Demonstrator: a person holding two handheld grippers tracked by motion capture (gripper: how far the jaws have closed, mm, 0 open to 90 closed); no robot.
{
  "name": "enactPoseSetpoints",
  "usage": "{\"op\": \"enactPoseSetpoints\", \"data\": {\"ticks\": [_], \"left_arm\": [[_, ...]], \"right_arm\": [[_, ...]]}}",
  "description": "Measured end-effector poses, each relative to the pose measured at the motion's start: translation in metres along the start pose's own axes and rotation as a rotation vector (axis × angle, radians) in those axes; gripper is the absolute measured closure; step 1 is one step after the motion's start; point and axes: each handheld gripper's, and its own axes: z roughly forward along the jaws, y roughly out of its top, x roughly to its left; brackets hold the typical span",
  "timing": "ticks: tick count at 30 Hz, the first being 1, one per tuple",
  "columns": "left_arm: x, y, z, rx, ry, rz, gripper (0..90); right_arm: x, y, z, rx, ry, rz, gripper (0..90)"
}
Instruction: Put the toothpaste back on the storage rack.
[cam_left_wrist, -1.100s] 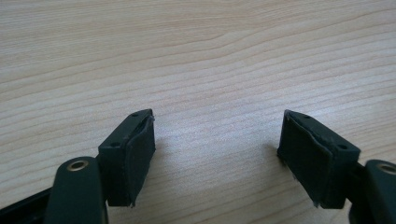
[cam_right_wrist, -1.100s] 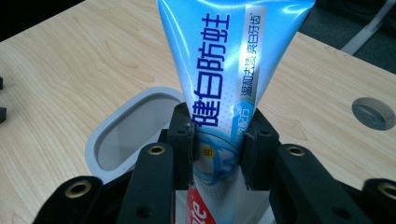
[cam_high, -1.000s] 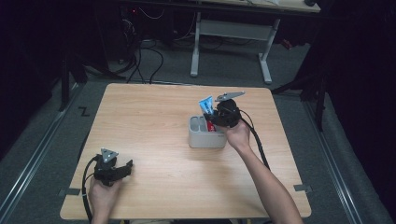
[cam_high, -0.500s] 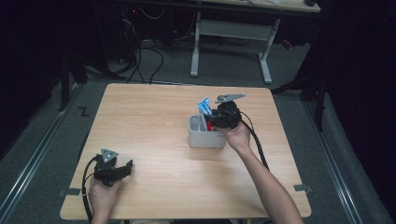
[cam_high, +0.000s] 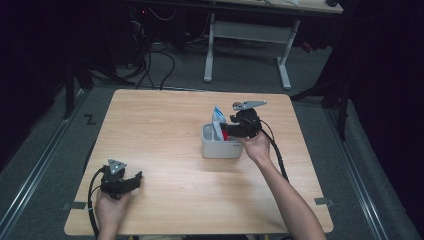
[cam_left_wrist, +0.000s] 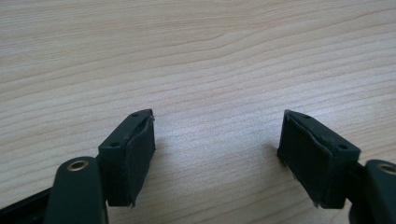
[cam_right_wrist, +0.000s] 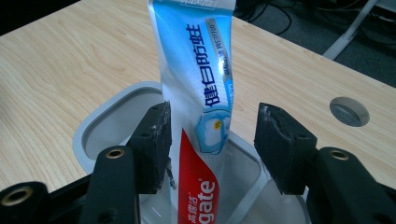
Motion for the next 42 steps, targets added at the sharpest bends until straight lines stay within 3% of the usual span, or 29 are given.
{"op": "enactPoseSetpoints", "data": {"ticks": [14,24,42], "left_arm": [[0.000,0.000,0.000,0.000,0.000,0.000,27.3],[0.000,0.000,0.000,0.000,0.000,0.000,27.3],[0.000,0.000,0.000,0.000,0.000,-0.001,27.3]], "right_arm": [[-0.005,0.000,-0.015,-0.043,0.002,0.017,45.7],[-0.008,0.000,-0.028,-0.078,0.032,0.043,45.9],[-0.012,-0.001,-0.046,-0.110,0.013,0.045,46.3]]}}
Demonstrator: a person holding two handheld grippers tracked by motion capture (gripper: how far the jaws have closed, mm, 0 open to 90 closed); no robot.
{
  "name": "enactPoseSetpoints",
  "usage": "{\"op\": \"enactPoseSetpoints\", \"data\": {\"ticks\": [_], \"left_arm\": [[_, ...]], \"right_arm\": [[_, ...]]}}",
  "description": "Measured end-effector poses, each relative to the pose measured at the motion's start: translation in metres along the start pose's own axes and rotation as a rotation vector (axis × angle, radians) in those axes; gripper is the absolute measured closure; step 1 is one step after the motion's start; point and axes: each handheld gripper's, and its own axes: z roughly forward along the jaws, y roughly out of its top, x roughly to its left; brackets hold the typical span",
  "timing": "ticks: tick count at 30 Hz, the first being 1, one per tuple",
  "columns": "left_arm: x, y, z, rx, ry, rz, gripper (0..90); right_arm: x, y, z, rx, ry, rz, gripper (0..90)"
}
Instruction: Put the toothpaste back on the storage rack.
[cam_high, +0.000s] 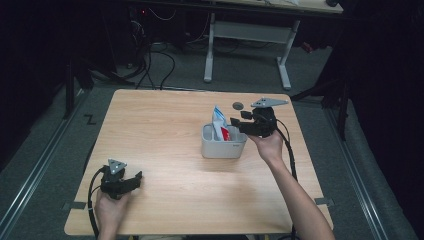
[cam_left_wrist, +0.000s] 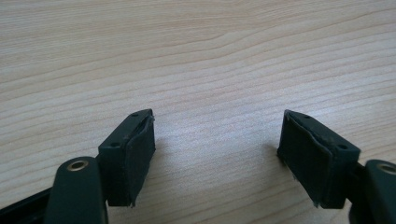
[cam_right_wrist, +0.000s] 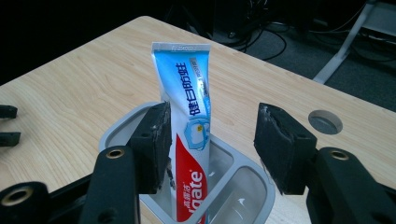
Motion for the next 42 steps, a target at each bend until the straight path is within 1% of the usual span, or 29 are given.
{"op": "enactPoseSetpoints", "data": {"ticks": [11,15,18,24,32,36,42], "left_arm": [[0.000,0.000,0.000,0.001,-0.001,0.000,27.3],[0.000,0.000,0.000,0.000,0.000,0.000,27.3],[0.000,0.000,0.000,0.001,0.000,0.000,27.4],[0.000,0.000,0.000,0.001,-0.002,-0.001,27.6],[0.000,0.000,0.000,0.001,-0.003,-0.002,27.6],[0.000,0.000,0.000,0.001,-0.004,-0.002,27.5],[0.000,0.000,0.000,0.000,-0.007,0.000,27.1]], "right_arm": [[-0.003,0.000,-0.013,-0.019,-0.014,0.001,46.3],[-0.004,0.000,-0.020,-0.038,-0.015,0.011,46.3],[-0.005,0.000,-0.025,-0.045,-0.018,0.003,46.3],[-0.007,0.000,-0.036,-0.057,-0.029,0.007,46.4],[-0.011,-0.001,-0.042,-0.063,-0.039,0.017,46.8],[-0.009,-0.002,-0.045,-0.059,-0.048,0.005,46.8],[-0.005,-0.002,-0.053,-0.078,-0.066,-0.001,46.6]]}}
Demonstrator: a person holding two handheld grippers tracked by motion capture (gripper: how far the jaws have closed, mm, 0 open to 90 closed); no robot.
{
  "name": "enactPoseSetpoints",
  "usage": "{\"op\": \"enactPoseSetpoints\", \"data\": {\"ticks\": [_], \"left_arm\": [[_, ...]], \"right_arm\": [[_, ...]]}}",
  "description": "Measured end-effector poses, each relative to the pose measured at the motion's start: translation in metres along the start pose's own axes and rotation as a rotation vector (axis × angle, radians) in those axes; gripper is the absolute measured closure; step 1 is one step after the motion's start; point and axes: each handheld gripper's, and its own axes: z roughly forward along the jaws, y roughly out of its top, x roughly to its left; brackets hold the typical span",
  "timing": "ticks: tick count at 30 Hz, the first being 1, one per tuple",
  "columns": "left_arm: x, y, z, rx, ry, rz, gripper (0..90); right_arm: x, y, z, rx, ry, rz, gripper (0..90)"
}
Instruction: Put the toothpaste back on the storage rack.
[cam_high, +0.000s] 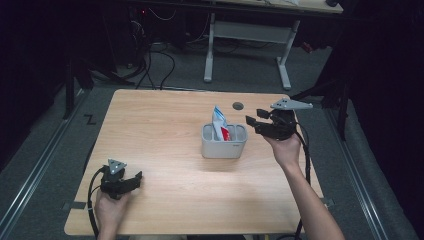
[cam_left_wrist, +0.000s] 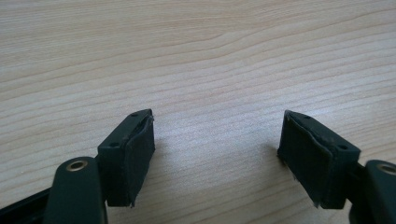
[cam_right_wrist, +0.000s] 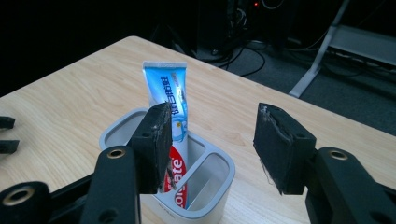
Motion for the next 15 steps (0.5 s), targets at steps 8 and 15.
{"op": "enactPoseSetpoints", "data": {"ticks": [8,15], "left_arm": [[0.000,0.000,0.000,0.000,-0.001,0.003,26.8],[0.000,0.000,0.000,0.001,0.000,0.005,26.6]], "right_arm": [[-0.004,-0.001,-0.010,-0.019,-0.017,0.011,46.6],[-0.007,-0.014,-0.020,-0.012,-0.033,0.015,46.7]]}}
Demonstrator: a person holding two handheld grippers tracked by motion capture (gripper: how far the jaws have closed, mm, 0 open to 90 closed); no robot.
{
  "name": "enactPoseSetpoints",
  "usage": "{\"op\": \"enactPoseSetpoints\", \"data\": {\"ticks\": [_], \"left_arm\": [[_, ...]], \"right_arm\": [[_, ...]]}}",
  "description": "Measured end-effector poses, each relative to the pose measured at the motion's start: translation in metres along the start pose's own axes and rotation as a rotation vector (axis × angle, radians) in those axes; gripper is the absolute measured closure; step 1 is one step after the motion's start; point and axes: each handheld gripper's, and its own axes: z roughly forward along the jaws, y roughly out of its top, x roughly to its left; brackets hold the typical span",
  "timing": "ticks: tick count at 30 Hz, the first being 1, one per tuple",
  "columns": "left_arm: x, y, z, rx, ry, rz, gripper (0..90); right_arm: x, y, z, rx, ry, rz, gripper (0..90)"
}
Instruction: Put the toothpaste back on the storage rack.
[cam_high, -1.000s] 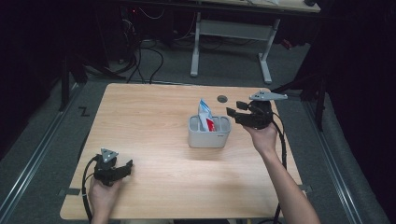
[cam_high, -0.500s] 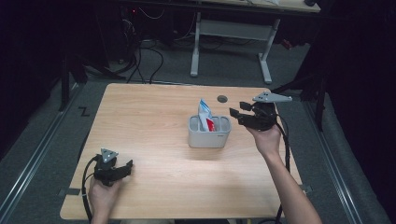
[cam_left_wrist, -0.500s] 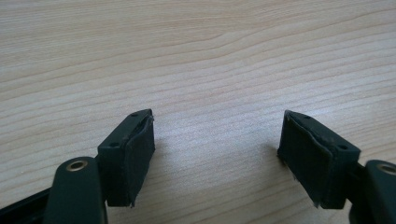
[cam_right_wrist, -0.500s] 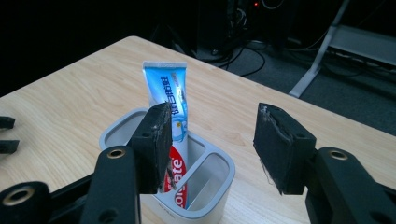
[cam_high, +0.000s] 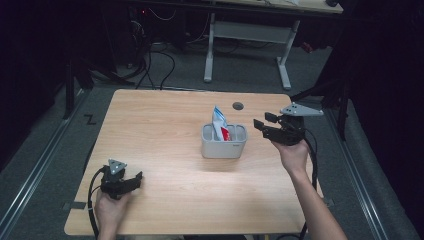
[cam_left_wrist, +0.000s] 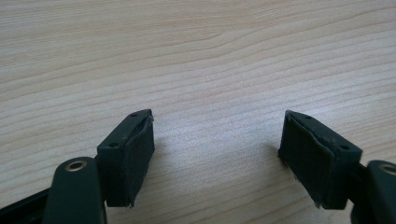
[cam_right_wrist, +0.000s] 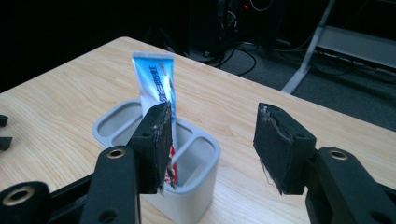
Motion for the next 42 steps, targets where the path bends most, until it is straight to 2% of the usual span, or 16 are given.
{"op": "enactPoseSetpoints", "data": {"ticks": [2,7,18,27,42], "left_arm": [[0.000,0.000,0.000,0.000,0.000,0.000,26.6],[0.000,0.000,0.000,0.000,0.000,0.000,26.6],[0.001,0.000,0.000,-0.001,-0.004,-0.004,27.0],[0.000,0.000,0.000,-0.001,-0.002,-0.002,26.9],[0.000,0.000,0.000,0.000,0.001,-0.001,26.8]], "right_arm": [[-0.003,-0.003,-0.005,-0.019,-0.002,0.012,46.9],[-0.007,-0.010,-0.014,-0.013,-0.014,0.015,47.0],[-0.015,-0.024,-0.029,-0.038,-0.021,0.044,47.0],[-0.018,-0.035,-0.036,-0.039,-0.025,0.060,46.9],[-0.026,-0.060,-0.040,-0.054,-0.013,0.126,47.7]]}}
